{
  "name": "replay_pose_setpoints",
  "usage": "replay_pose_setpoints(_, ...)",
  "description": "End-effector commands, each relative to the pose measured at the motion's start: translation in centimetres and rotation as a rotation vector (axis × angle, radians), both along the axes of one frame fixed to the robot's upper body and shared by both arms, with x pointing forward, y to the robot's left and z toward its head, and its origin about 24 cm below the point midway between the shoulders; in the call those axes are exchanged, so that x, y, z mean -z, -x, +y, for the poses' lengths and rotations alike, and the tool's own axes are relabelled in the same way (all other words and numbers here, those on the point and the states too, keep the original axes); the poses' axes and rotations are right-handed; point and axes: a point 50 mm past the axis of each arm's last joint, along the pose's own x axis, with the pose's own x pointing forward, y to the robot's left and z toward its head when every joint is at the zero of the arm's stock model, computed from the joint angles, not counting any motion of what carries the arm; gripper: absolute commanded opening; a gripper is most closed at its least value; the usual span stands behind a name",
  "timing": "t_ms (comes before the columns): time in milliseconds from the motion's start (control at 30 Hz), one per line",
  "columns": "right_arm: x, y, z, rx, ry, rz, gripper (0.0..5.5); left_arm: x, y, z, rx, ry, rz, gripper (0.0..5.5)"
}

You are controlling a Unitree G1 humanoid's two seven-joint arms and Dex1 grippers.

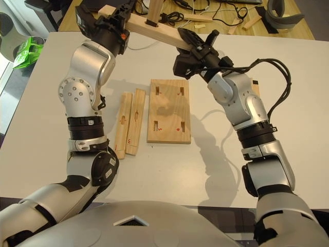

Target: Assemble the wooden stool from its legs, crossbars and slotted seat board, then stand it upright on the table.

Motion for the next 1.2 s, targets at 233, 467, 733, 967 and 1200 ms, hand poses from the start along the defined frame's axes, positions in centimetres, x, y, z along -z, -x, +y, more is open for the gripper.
replay_pose_setpoints(233, 0.0, 2.8, 5.1, -0.226, 0.022, 0.036, 1.02, -1.5, 0.7, -4.7, 0.118, 0.033, -0.028, 1.34)
replay_pose_setpoints(467, 0.5, 3.1, 5.7, -0.239, 0.059, 0.077, 1.02, -1.5, 0.9, -5.0, 0.125, 0.030, -0.033, 1.34)
replay_pose_setpoints(733, 2.0, 3.0, 4.0, -0.191, 0.161, 0.210, 2.72, -2.9, 0.0, -2.7, 0.004, -0.076, -0.154, 1.05)
replay_pose_setpoints(967, 2.0, 2.8, 1.5, -0.137, 0.192, 0.266, 3.95, -3.1, -0.4, -1.2, -0.064, -0.122, -0.195, 1.02)
replay_pose_setpoints(1200, 2.0, 3.0, -1.0, -0.098, 0.170, 0.368, 5.28, -4.0, -1.1, 0.6, -0.151, -0.126, -0.234, 1.02)
